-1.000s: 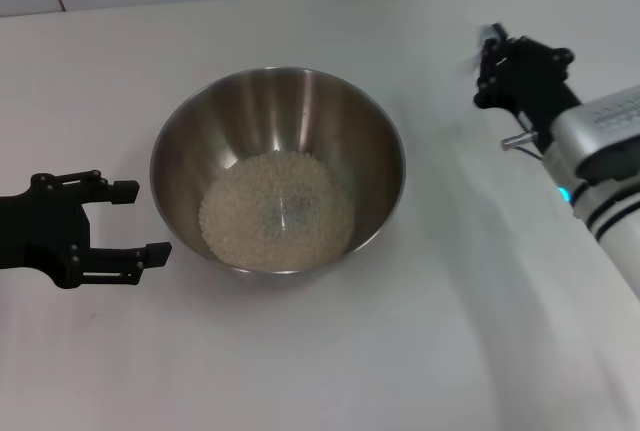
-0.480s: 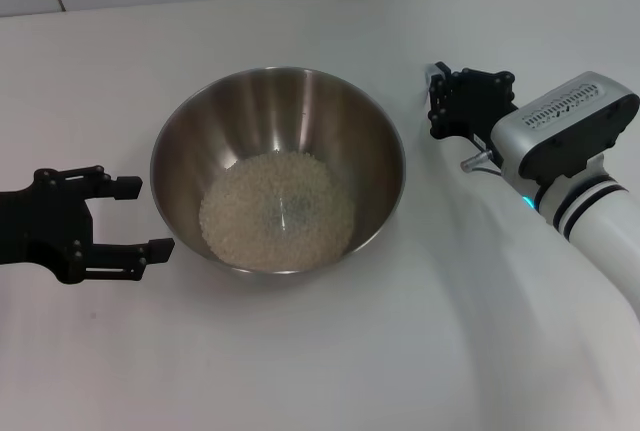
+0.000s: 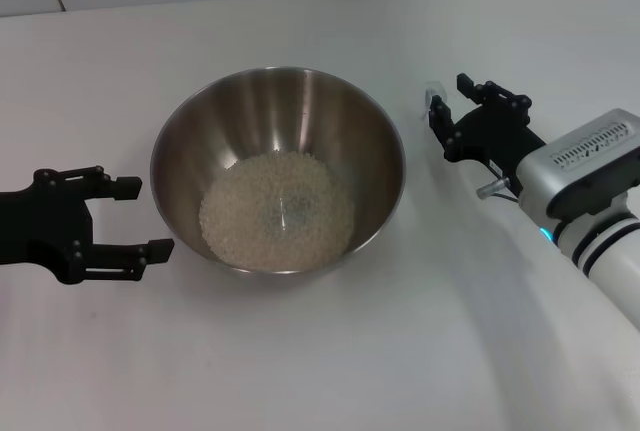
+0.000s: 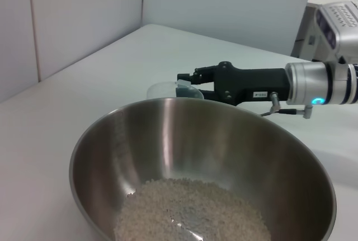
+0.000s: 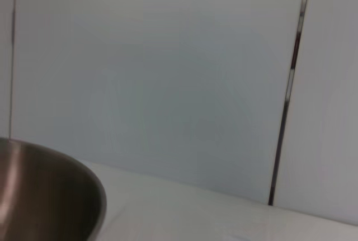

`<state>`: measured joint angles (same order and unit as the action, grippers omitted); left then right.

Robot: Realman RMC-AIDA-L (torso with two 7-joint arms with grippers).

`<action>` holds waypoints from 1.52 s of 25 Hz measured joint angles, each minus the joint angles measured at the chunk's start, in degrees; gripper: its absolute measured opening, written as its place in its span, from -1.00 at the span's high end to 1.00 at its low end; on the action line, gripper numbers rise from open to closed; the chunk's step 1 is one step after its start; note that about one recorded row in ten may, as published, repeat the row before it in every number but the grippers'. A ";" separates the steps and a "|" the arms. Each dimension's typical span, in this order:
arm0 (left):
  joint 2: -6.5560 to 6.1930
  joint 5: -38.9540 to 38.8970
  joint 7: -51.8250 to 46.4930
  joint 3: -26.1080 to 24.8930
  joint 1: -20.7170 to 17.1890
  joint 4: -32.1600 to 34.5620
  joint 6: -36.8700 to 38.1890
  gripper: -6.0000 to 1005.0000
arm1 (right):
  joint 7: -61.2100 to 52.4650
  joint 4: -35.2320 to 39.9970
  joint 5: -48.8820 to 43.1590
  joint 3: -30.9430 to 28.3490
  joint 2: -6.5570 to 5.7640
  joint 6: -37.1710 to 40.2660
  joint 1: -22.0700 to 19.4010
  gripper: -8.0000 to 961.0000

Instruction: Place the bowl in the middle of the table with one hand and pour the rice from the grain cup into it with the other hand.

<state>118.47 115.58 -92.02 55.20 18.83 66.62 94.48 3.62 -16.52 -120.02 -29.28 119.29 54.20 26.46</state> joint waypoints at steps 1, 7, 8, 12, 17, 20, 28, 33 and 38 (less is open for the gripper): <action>0.00 0.00 0.00 0.00 0.04 0.00 0.00 -0.73 | -0.07 -0.01 -0.13 0.00 -0.01 0.31 -0.26 0.46; 0.00 0.00 0.00 0.00 0.08 0.00 0.00 -0.73 | -0.16 -0.29 -1.02 0.11 -0.06 3.57 -3.04 0.09; 0.00 0.00 0.00 0.00 0.07 0.00 0.00 -0.73 | -0.16 -0.37 -1.29 0.18 -0.09 3.97 -3.61 0.02; 0.00 0.00 0.00 0.00 -0.02 0.00 0.00 -0.73 | -0.30 -0.51 -3.22 0.32 -0.35 7.57 -7.01 -0.31; 0.00 0.01 0.52 0.00 -0.20 0.00 0.07 -0.73 | -9.69 0.22 -11.14 1.69 -4.30 21.43 -11.91 -0.65; 0.00 0.00 0.99 0.00 -0.27 -0.03 0.12 -0.73 | -25.22 3.65 -20.40 1.87 -8.98 30.13 -10.18 -0.76; 0.02 0.00 2.02 0.02 -0.21 -0.85 0.52 -0.73 | -50.51 31.51 -36.29 4.91 -10.04 47.33 4.45 -0.76; -0.06 -0.16 2.03 0.36 0.49 -1.60 0.56 -0.73 | -58.22 67.25 -33.58 16.15 0.26 55.41 14.21 -0.76; -0.08 -0.30 2.09 0.65 0.55 -1.82 0.59 -0.73 | -67.05 73.74 -25.54 29.44 0.16 57.92 13.63 -0.76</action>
<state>118.39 115.27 -89.93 55.85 19.38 64.80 95.07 -63.43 57.22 -145.56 0.16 119.45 112.12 40.08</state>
